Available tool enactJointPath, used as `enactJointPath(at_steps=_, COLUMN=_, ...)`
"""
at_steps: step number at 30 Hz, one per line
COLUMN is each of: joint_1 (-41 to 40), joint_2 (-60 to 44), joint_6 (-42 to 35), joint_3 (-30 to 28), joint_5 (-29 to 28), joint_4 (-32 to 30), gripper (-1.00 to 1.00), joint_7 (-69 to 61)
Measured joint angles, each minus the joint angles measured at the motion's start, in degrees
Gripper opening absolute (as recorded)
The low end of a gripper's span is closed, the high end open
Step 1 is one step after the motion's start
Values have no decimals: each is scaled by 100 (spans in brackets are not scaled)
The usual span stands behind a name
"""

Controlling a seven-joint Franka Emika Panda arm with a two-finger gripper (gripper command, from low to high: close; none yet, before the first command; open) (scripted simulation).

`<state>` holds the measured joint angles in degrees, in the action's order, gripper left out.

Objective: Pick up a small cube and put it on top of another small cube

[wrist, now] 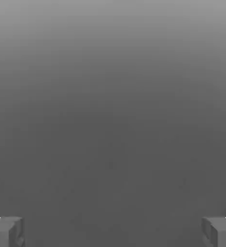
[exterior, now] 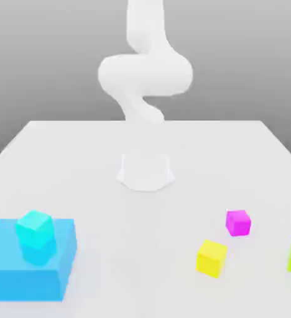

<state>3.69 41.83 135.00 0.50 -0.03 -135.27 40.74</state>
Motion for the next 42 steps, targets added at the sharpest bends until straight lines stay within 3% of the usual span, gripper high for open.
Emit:
enactJointPath(at_steps=12, joint_1=2063, joint_2=-2378, joint_6=1834, joint_3=290, joint_5=32, joint_4=-1912, gripper=0, joint_7=-2979)
enactJointPath(at_steps=19, joint_1=3161, joint_2=-3970, joint_6=3032, joint_3=772, joint_5=44, joint_4=-3055, gripper=0, joint_7=-4822)
enactJointPath(at_steps=27, joint_1=3767, joint_2=-5640, joint_6=4369, joint_3=32, joint_5=-665, joint_4=-2885, gripper=0, joint_7=-4493)
enactJointPath(at_steps=28, joint_1=3814, joint_2=-5744, joint_6=4454, joint_3=-17, joint_5=-673, joint_4=-2866, gripper=-100, joint_7=-4487)
enactJointPath(at_steps=35, joint_1=3811, joint_2=-5719, joint_6=4425, joint_3=-16, joint_5=-686, joint_4=-2871, gripper=-100, joint_7=-4475)
enactJointPath(at_steps=42, joint_1=3569, joint_2=-4396, joint_6=3358, joint_3=389, joint_5=-108, joint_4=-3127, gripper=-100, joint_7=-4902)
